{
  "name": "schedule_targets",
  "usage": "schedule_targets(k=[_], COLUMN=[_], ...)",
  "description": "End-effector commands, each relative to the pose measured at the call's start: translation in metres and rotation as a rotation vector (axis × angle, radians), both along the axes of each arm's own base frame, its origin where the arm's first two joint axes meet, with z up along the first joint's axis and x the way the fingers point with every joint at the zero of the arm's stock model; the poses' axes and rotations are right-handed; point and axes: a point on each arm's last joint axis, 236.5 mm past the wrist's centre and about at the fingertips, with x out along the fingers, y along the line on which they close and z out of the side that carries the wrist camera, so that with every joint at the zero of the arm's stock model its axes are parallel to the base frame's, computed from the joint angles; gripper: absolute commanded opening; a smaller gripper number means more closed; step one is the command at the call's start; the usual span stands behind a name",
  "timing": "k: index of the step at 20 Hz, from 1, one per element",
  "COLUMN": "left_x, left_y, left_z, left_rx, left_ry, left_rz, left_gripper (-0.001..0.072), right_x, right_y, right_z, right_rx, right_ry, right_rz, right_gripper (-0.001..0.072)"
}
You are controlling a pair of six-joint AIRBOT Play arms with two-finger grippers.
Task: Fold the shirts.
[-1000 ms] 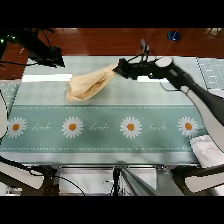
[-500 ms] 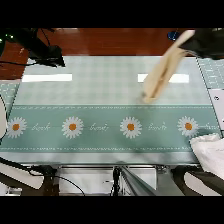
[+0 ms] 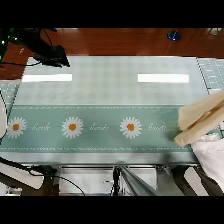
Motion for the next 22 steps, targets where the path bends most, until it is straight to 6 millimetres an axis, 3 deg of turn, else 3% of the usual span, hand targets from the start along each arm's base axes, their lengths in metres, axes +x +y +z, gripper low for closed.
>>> schedule_targets(k=[1, 7, 11, 16, 19, 22], left_x=[-0.002, 0.003, 0.021, 0.053, 0.071, 0.075], left_y=[-0.011, -0.008, 0.021, 0.062, 0.086, 0.108], left_z=[-0.008, 0.000, 0.002, 0.011, 0.017, 0.019], left_rx=[-0.052, -0.124, -0.128, -0.131, -0.122, -0.117], left_ry=[0.023, 0.007, -0.045, -0.159, -0.239, -0.259], left_rz=[-0.016, -0.009, 0.070, 0.193, 0.241, 0.287], left_gripper=[0.0459, 0.0458, 0.0459, 0.0459, 0.0459, 0.0459], right_x=[-0.036, -0.069, -0.087, -0.135, -0.181, -0.256], right_y=[-0.032, -0.079, -0.091, -0.104, -0.107, -0.112], right_z=[-0.003, -0.024, -0.046, -0.076, -0.108, -0.131], right_rx=[-0.013, -0.037, -0.001, 0.030, 0.025, -0.016], right_ry=[0.053, 0.160, 0.229, 0.325, 0.476, 0.751], right_rz=[-0.174, -0.384, -0.467, -0.637, -0.704, -0.778], right_gripper=[0.0015, 0.0015, 0.0014, 0.0014, 0.0014, 0.0014])
